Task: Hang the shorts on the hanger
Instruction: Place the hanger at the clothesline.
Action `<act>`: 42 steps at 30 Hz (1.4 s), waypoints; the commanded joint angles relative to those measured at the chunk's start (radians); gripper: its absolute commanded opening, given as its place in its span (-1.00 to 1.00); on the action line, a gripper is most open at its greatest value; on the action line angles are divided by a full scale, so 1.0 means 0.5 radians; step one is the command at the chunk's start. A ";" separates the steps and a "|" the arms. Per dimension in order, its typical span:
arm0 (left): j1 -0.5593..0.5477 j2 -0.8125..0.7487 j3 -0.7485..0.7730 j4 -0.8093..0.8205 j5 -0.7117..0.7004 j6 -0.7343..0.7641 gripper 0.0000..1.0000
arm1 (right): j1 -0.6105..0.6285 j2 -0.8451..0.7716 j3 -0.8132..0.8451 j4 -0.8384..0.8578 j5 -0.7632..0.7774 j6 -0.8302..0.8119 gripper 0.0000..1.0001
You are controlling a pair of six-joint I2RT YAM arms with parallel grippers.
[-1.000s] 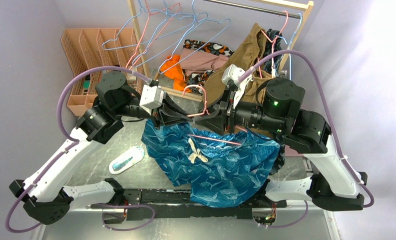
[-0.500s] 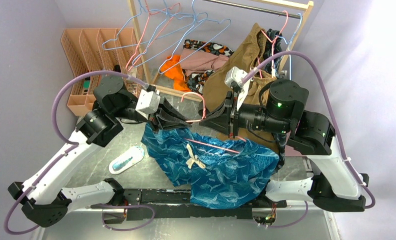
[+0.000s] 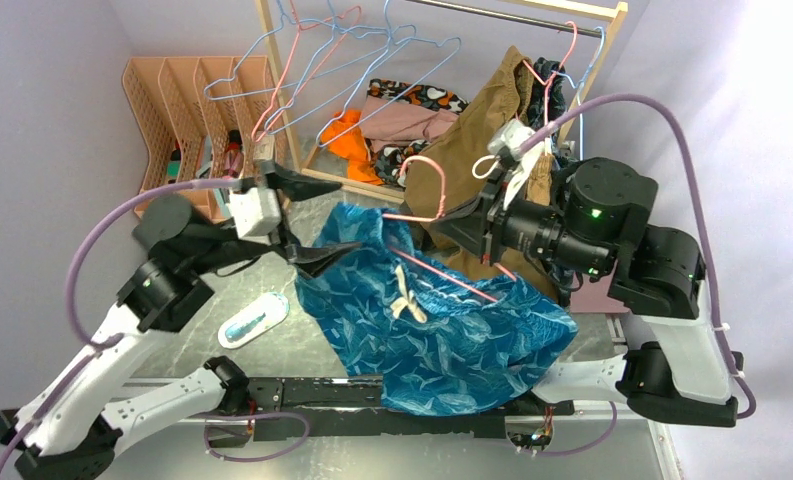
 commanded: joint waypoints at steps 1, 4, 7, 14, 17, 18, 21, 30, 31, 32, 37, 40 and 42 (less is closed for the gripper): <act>0.011 -0.224 -0.072 0.233 -0.532 0.005 0.95 | 0.003 0.027 0.166 -0.172 0.551 0.046 -1.00; 0.010 -0.347 -0.097 0.158 -0.695 -0.005 0.95 | 0.003 0.102 0.261 -0.279 0.841 0.056 -1.00; 0.011 -0.493 -0.172 0.113 -0.762 -0.039 0.95 | 0.004 0.150 0.313 -0.321 1.065 0.077 -1.00; 0.010 -0.806 -0.422 -0.016 -1.022 -0.123 0.95 | 0.003 0.225 0.175 -0.071 1.511 0.056 -1.00; 0.010 -0.890 -0.507 -0.036 -1.071 -0.158 0.95 | 0.000 0.369 0.237 0.038 1.533 0.028 -1.00; 0.011 -0.906 -0.522 -0.055 -1.084 -0.171 0.95 | -0.003 0.439 0.277 0.043 1.580 0.023 -1.00; 0.010 -0.913 -0.537 -0.111 -1.163 -0.212 0.95 | -0.174 0.585 0.331 0.136 1.582 0.002 -1.00; 0.010 -0.965 -0.540 -0.152 -1.353 -0.297 0.95 | -0.683 0.574 0.377 0.552 1.140 0.124 -1.00; 0.011 -0.964 -0.527 -0.156 -1.352 -0.293 0.95 | -0.684 0.617 0.507 0.507 1.112 0.129 -1.00; 0.011 -0.960 -0.513 -0.164 -1.355 -0.286 0.95 | -0.682 0.659 0.663 0.460 1.080 0.129 -1.00; 0.012 -0.940 -0.479 -0.171 -1.357 -0.272 0.95 | -0.683 0.663 0.901 0.404 0.981 0.140 -1.00; 0.011 -0.940 -0.519 -0.146 -1.356 -0.279 0.95 | -0.683 0.567 0.694 0.461 1.028 0.133 -1.00; 0.010 -0.940 -0.551 -0.130 -1.359 -0.288 0.95 | -0.683 0.488 0.508 0.529 1.082 0.121 -1.00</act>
